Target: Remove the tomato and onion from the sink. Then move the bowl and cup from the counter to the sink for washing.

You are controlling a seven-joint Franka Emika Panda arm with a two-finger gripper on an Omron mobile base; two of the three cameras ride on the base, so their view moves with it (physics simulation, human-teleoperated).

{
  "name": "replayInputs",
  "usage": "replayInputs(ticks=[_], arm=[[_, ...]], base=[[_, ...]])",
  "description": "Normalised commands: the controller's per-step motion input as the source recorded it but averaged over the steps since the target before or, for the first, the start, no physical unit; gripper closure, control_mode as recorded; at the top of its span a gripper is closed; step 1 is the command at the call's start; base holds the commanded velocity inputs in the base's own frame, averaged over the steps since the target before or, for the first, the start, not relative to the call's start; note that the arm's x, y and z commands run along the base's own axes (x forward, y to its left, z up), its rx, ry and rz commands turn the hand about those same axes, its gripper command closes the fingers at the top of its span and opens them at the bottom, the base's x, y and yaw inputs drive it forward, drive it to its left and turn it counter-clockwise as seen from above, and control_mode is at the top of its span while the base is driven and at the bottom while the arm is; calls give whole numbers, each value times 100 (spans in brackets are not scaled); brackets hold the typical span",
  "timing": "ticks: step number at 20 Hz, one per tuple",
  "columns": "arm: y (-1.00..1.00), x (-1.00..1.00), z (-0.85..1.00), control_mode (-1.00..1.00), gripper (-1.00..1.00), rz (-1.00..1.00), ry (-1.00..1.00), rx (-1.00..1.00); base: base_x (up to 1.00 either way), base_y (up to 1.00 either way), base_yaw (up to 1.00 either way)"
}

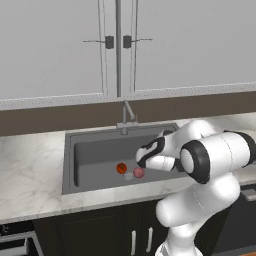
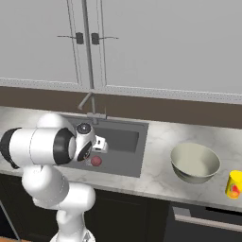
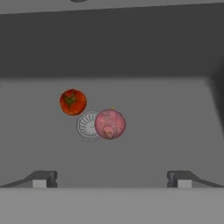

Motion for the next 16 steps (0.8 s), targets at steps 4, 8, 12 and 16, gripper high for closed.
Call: replayInputs(ticks=[4,8,12,16], arm=[[4,10,-12,-100,-100,-2,-1,0],[5,9,-11,-100,-100,-2,-4,0],[4,9,-9,-100,-100,-2,-2,0],[0,7,-8,-100,-100,0,-4,0]], base=[[0,0,0],[0,0,0],[0,0,0],[0,0,0]])
